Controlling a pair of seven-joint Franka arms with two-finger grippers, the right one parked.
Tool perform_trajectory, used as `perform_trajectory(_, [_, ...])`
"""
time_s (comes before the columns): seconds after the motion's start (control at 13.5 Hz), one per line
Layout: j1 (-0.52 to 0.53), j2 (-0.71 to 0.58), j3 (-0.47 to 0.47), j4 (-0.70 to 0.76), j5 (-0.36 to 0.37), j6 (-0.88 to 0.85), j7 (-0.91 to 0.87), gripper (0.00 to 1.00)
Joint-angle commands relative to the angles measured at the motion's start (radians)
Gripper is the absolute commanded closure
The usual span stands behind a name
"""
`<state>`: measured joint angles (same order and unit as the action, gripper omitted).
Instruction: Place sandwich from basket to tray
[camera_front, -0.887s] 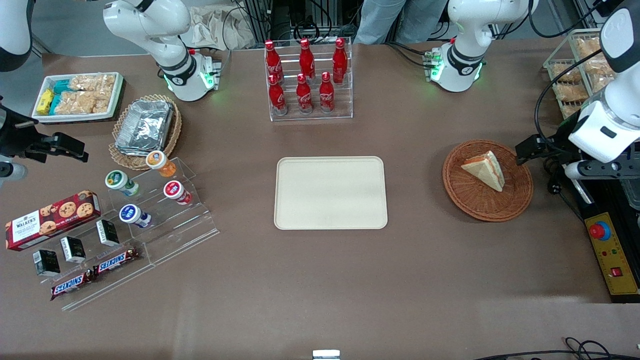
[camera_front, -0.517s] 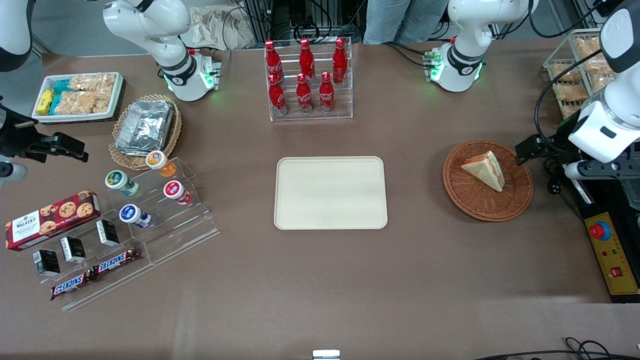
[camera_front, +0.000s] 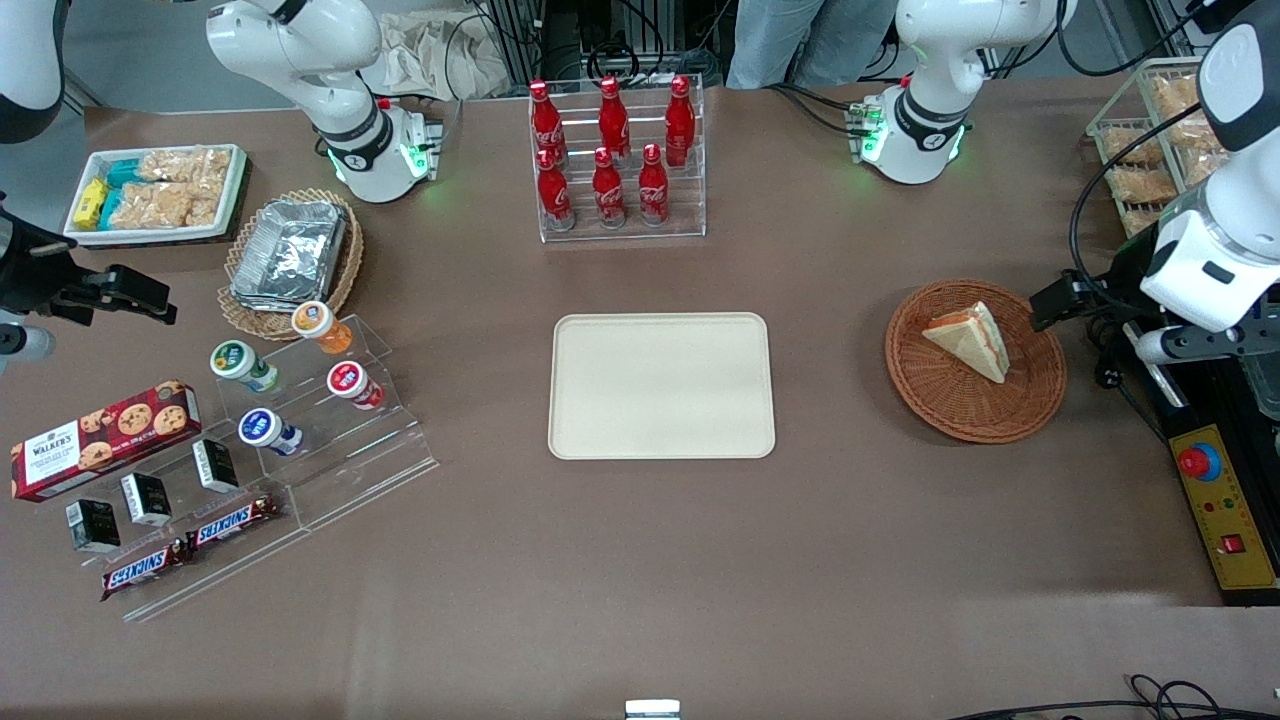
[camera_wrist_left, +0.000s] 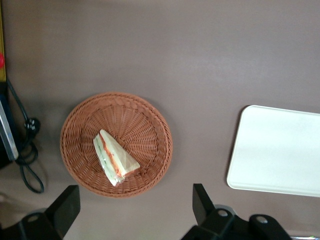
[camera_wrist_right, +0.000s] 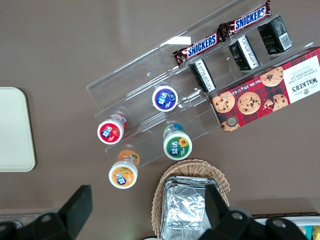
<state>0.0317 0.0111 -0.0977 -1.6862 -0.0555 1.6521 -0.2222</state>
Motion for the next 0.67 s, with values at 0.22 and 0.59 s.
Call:
perform_trajectory(0.22, [0.001,-0.118,0.0,-0.16,0.016,0.011,-0.153,0.0])
perform_trajectory(0.59, [0.008,-0.258,0.0,-0.364,0.016,0.099,-0.227,0.0])
